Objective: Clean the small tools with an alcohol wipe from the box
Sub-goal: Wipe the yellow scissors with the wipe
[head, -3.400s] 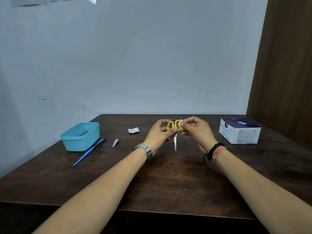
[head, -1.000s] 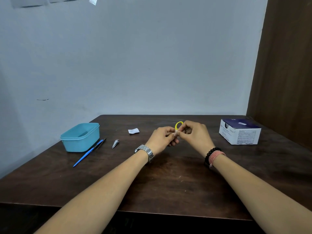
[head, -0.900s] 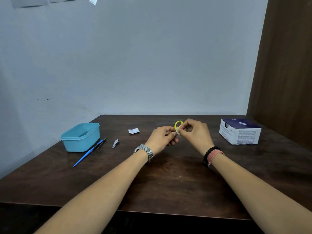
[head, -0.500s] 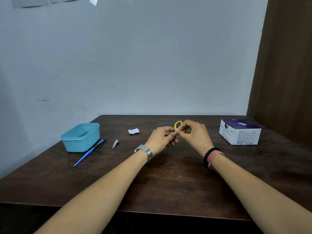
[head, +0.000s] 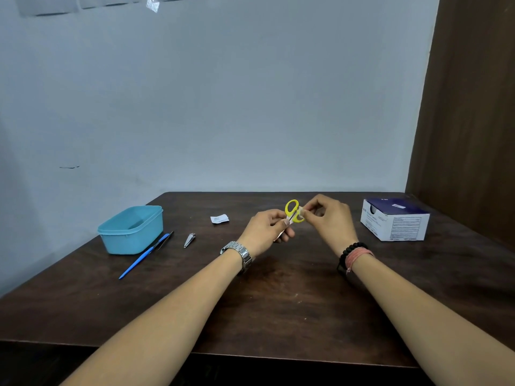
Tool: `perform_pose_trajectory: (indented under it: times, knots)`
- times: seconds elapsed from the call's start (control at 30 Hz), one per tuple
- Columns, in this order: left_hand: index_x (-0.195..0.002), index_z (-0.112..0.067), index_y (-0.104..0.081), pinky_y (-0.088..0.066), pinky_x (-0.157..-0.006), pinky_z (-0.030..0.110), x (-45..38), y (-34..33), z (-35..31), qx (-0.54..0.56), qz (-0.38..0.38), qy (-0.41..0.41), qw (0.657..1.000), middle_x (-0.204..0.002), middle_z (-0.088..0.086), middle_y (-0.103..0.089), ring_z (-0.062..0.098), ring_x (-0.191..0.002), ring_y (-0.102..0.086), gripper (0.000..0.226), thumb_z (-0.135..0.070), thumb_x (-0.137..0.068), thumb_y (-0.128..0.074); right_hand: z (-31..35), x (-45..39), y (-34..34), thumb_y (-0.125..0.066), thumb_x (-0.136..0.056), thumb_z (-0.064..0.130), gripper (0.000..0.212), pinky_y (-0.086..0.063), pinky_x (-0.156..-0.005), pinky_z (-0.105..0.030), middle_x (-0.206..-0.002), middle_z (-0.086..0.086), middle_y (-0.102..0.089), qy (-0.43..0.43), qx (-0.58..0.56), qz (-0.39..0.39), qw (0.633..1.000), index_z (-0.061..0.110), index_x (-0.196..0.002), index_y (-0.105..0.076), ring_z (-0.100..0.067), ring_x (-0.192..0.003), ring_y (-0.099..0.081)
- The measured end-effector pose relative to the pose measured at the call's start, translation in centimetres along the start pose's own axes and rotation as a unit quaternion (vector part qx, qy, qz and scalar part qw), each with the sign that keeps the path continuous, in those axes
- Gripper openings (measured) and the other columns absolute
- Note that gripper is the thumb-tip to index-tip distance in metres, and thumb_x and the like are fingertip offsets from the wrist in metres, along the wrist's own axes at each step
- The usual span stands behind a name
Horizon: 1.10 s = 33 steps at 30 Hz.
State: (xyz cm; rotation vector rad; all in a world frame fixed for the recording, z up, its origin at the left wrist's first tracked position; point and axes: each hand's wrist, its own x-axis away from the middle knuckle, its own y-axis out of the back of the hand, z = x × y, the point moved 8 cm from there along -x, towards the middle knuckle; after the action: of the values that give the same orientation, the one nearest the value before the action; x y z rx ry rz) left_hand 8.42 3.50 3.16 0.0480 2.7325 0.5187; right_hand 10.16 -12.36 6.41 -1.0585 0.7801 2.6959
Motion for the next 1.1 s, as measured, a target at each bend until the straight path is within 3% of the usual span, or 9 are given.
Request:
perform_pose_trajectory:
  times: [0.1, 0.43, 0.63, 0.8, 1.1]
  knots:
    - [-0.094, -0.019, -0.062, -0.050, -0.066, 0.026, 0.1, -0.4, -0.2, -0.009, 0.011, -0.003, 1.000, -0.075, 0.000, -0.071, 0.006, -0.059, -0.060, 0.014, -0.013, -0.098, -0.050, -0.7, -0.2, 1.1, -0.075, -0.080, 0.022, 0.012, -0.041, -0.058, -0.017, -0.070, 0.008, -0.068, -0.016, -0.001, -0.017, 1.000, 0.017, -0.071, -0.068, -0.003, -0.062, -0.055]
    - [-0.102, -0.009, -0.063, -0.049, -0.060, 0.021, 0.0, 0.1, 0.0, -0.006, -0.010, -0.001, 1.000, -0.072, 0.003, -0.069, 0.005, -0.055, -0.059, 0.013, -0.012, -0.098, -0.052, 0.9, 0.6, -1.8, -0.079, -0.075, 0.015, 0.012, -0.039, -0.053, -0.015, -0.060, 0.008, -0.062, 0.045, -0.009, 0.075, 0.996, 0.020, -0.070, -0.068, -0.003, -0.054, -0.050]
    - [-0.100, -0.012, -0.062, -0.049, -0.062, 0.024, 0.0, 0.4, 0.0, 0.018, -0.019, 0.003, 1.000, -0.073, 0.002, -0.070, 0.007, -0.056, -0.059, 0.011, -0.012, -0.098, -0.051, -0.8, -0.2, -0.3, -0.075, -0.077, 0.025, 0.011, -0.047, -0.060, -0.026, -0.066, 0.010, -0.066, -0.009, 0.030, 0.009, 0.999, 0.021, -0.070, -0.067, -0.003, -0.061, -0.056]
    - [-0.096, -0.017, -0.063, -0.049, -0.063, 0.025, 0.2, -0.5, -0.1, 0.000, 0.016, 0.005, 1.000, -0.073, 0.002, -0.070, 0.008, -0.057, -0.059, 0.012, -0.014, -0.097, -0.052, -0.8, -0.3, 0.3, -0.074, -0.079, 0.025, 0.013, -0.045, -0.061, -0.027, -0.069, 0.012, -0.067, -0.005, 0.024, -0.008, 1.000, 0.024, -0.070, -0.066, -0.003, -0.062, -0.056]
    - [-0.098, -0.016, -0.067, -0.047, -0.060, 0.020, 0.0, 0.0, 0.0, -0.011, 0.000, -0.002, 1.000, -0.071, 0.001, -0.069, 0.004, -0.056, -0.059, 0.012, -0.019, -0.097, -0.055, 1.2, 0.6, -1.8, -0.079, -0.076, 0.017, 0.011, -0.045, -0.057, -0.022, -0.065, 0.008, -0.063, 0.071, -0.003, 0.073, 0.995, 0.021, -0.074, -0.069, -0.005, -0.057, -0.052]
